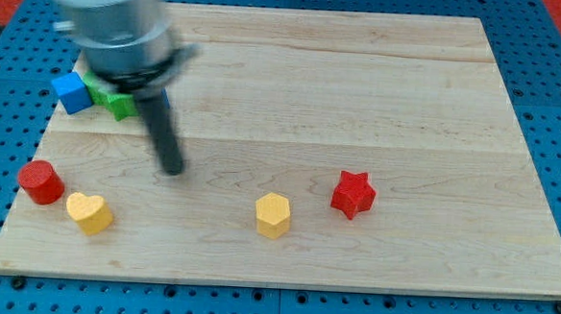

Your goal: Move the hexagon diagonal bottom right to the heart

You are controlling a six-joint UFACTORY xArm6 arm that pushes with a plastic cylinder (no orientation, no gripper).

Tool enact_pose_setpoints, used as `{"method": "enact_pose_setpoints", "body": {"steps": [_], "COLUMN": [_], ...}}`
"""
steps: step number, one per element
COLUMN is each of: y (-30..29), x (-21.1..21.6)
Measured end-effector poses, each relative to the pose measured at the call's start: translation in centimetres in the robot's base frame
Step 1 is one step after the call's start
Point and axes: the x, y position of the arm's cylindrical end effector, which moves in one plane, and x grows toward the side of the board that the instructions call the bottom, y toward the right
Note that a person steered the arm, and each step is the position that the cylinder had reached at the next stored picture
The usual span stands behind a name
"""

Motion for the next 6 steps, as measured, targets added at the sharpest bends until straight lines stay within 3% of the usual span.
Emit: {"method": "enact_pose_setpoints", "body": {"steps": [1, 2, 3, 4, 5, 6], "y": [11.8, 10.7, -0.9, -5.0, 3.9, 13.6], "x": [2.2, 6.8, 7.4, 5.0, 9.5, 11.4]}}
